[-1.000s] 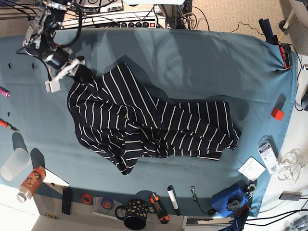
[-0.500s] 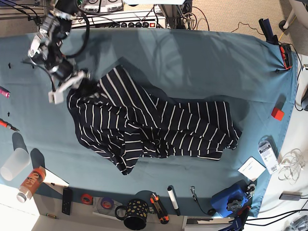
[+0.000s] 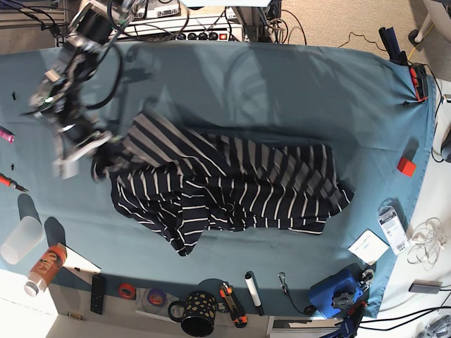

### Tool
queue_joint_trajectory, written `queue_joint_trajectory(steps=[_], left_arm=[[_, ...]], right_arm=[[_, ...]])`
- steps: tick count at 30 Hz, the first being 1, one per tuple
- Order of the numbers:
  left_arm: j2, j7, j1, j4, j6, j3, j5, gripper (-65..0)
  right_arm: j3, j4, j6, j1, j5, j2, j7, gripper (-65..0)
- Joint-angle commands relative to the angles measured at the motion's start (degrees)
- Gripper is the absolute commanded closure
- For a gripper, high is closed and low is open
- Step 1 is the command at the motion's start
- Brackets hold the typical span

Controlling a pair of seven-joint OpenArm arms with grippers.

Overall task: Layout the t-shirt on the table in an organized manner, then fold the t-shirt properly
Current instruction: 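Grasp the shirt edge near the right gripper and pull it outward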

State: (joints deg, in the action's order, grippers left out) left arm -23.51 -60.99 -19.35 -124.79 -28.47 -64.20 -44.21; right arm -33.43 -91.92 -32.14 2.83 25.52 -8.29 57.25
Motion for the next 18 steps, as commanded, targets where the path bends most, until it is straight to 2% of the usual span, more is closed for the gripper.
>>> queue_joint_trajectory(steps=[1,5,8,12,14,16,18], left_arm=[[-1.1,1.5,0.0,-0.7,0.2,-0.4,-0.8,-23.5],[-1.1,1.4,0.0,-0.7,0.1,-0.4,-3.0,-23.5],[-0.6,1.4,0.0,-0.7,0.0,-0.4,-3.4,-23.5],[1.1,-0.1,0.0,-0.7,-0.1,1.4,-5.7,-23.5],[2.3,-1.6,0.0,-0.7,-1.6,4.0,-7.3,-23.5],[3.7,-1.6,0.0,-0.7,-3.1,8.0,-7.3,-23.5],[5.0,-1.6,0.0,-0.7,-3.1,12.6,-7.2,-23.5]], right_arm=[[-1.1,-1.1,1.0,2.1,-0.6,-2.5,-3.1,0.0],[-1.9,-1.1,3.8,4.7,-3.6,-8.3,-4.4,0.0],[-1.9,-1.1,4.2,4.9,-3.5,-11.4,-4.2,0.0],[-1.9,-1.1,4.3,4.8,-3.5,-11.6,-0.3,0.0],[-1.9,-1.1,4.3,4.8,-3.8,-11.2,0.7,0.0],[-1.9,-1.1,4.3,4.8,-5.0,-11.4,-0.9,0.0],[-2.0,-1.1,6.0,4.8,-10.1,-12.1,-5.9,0.0]])
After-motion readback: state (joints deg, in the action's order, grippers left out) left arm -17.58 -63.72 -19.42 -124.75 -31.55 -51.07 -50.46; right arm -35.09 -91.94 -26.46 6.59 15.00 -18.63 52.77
